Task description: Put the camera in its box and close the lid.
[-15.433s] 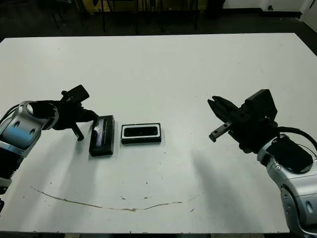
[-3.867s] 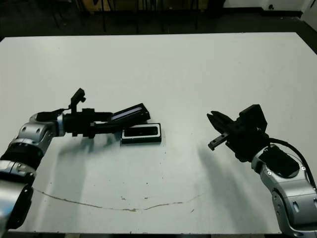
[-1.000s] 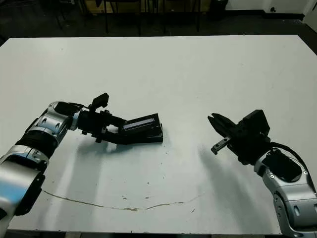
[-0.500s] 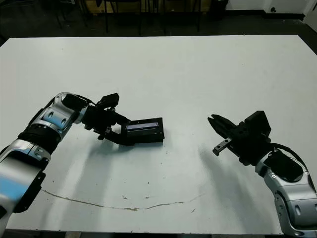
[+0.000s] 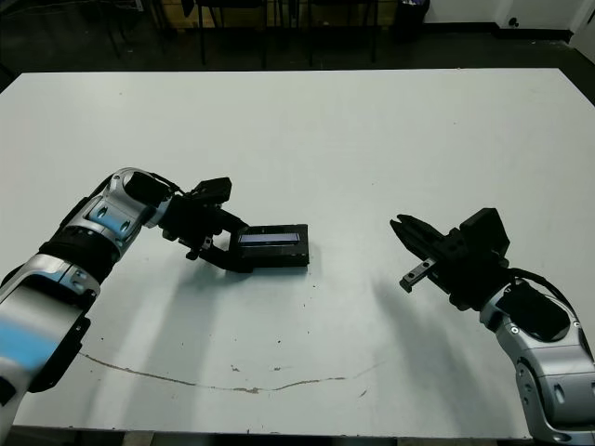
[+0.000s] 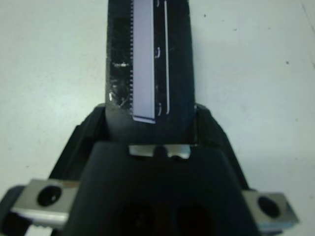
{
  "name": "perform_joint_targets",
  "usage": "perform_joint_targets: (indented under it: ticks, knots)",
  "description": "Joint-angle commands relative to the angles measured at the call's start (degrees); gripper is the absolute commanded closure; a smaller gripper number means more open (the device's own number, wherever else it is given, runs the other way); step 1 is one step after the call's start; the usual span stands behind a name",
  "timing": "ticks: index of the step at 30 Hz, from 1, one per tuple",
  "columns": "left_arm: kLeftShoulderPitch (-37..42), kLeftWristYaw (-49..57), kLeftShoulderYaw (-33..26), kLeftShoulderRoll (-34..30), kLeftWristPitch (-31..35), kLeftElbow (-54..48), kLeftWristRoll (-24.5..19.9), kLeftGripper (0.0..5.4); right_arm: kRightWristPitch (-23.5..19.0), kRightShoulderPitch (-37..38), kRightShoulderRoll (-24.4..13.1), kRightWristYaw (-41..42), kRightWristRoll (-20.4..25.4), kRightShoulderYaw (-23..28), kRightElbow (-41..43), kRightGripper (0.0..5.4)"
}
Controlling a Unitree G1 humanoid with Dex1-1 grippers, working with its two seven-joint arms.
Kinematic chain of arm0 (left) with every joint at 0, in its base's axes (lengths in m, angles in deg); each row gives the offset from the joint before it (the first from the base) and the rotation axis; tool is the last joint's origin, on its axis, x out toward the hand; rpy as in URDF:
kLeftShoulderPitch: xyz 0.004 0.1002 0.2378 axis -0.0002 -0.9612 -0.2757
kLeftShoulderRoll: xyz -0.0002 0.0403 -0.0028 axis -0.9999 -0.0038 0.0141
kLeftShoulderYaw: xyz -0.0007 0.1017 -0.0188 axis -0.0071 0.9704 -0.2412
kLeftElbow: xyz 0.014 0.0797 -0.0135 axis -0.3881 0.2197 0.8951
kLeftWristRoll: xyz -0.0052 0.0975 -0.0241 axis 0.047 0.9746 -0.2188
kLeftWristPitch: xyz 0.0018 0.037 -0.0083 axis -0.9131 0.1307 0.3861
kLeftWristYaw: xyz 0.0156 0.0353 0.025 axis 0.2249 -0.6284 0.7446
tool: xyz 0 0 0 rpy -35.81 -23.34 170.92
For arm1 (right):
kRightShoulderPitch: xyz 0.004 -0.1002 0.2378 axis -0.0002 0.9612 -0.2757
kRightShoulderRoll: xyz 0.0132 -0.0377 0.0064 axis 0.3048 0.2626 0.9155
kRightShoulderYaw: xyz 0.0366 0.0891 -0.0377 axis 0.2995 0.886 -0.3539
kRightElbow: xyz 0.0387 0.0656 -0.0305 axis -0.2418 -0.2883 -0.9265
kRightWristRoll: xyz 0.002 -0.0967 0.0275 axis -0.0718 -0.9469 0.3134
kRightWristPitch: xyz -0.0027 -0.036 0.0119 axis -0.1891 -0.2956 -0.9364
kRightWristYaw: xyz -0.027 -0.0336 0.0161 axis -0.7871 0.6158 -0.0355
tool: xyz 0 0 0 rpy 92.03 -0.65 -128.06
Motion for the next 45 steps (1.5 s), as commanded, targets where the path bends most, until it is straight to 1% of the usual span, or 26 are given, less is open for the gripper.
perform_joint_targets:
  ticks: [1, 5, 7, 9, 11, 14, 17, 21, 23, 26, 29, 35, 38, 42, 44, 45]
  knots:
    - [-2.4, 1.0, 2.3, 0.4, -0.4, 1.9, 3.7, 2.67, -1.4, 0.6, -0.3, -0.5, 0.0, 0.2, 0.2, 5.40]
    - [-2.9, -0.8, 1.8, 0.4, 1.7, 3.3, 2.8, 2.67, -1.7, 0.8, -0.2, -0.7, 0.2, 0.2, 0.6, 5.40]
    - [-3.2, -1.4, 1.7, 0.4, 1.9, 4.0, 2.6, 2.67, -0.9, 0.8, -0.3, -0.4, -0.3, 0.1, 0.3, 5.40]
    - [-3.4, -1.1, 1.9, 0.3, 2.4, 4.1, 2.9, 2.67, -1.0, 0.7, -0.4, -0.4, -0.4, 0.0, 0.3, 5.40]
    - [-3.3, -0.6, 2.8, 0.0, 2.7, 3.4, 4.0, 2.67, -2.1, 0.7, -0.3, -0.8, 0.0, 0.1, 0.6, 5.40]
    - [-3.4, -0.1, 3.7, -0.9, 2.5, 1.7, 4.9, 2.15, -2.2, 0.7, -0.1, -1.1, -0.2, -0.1, 1.0, 5.40]
    - [-4.0, 0.4, 4.1, -1.7, 0.0, 0.9, 5.3, 1.58, -2.1, 0.8, 0.0, -1.4, -0.4, -0.3, 1.3, 5.40]
    - [-5.5, 1.1, 3.8, -3.3, -5.1, -0.3, 4.8, 0.90, -1.6, 0.7, 0.1, -0.9, 0.4, -0.2, 0.9, 5.40]
    - [-5.8, 0.8, 3.8, -4.0, -5.6, -0.7, 4.7, 0.59, -1.1, 0.7, 0.1, -0.8, 0.0, -0.3, 0.7, 5.40]
    - [-6.4, -0.1, 3.7, -5.2, -6.6, -1.5, 4.3, 0.06, -1.5, 0.7, 0.3, -1.3, -0.1, -0.5, 1.0, 5.40]
    - [-7.3, -0.7, 3.4, -6.5, -6.4, -3.5, 3.8, 0.01, -1.7, 0.6, 0.4, -1.5, -0.2, -0.9, 1.2, 5.40]
    - [-10.1, -1.8, 2.1, -9.2, -4.3, -8.2, 1.6, 0.01, -3.8, 0.8, 0.4, -2.9, 0.1, -1.1, 3.0, 5.40]
    - [-12.3, -2.3, 0.9, -11.7, -5.7, -10.7, 0.2, 0.01, -3.8, 1.2, 0.5, -3.2, -0.2, -1.1, 3.4, 5.40]
    - [-16.4, -3.1, -1.9, -17.2, 0.2, -17.4, -2.2, 0.01, -5.5, 1.7, 0.3, -4.5, -0.5, -1.3, 5.3, 5.40]
    - [-18.9, -2.0, -3.8, -20.1, 1.5, -20.8, -3.0, 0.01, -5.7, 1.8, 0.6, -4.7, -0.1, -1.5, 5.5, 5.40]
    - [-20.5, -0.7, -5.5, -21.6, 1.6, -22.8, -3.7, 0.01, -6.5, 1.8, 0.6, -5.2, -0.2, -1.6, 5.9, 5.40]
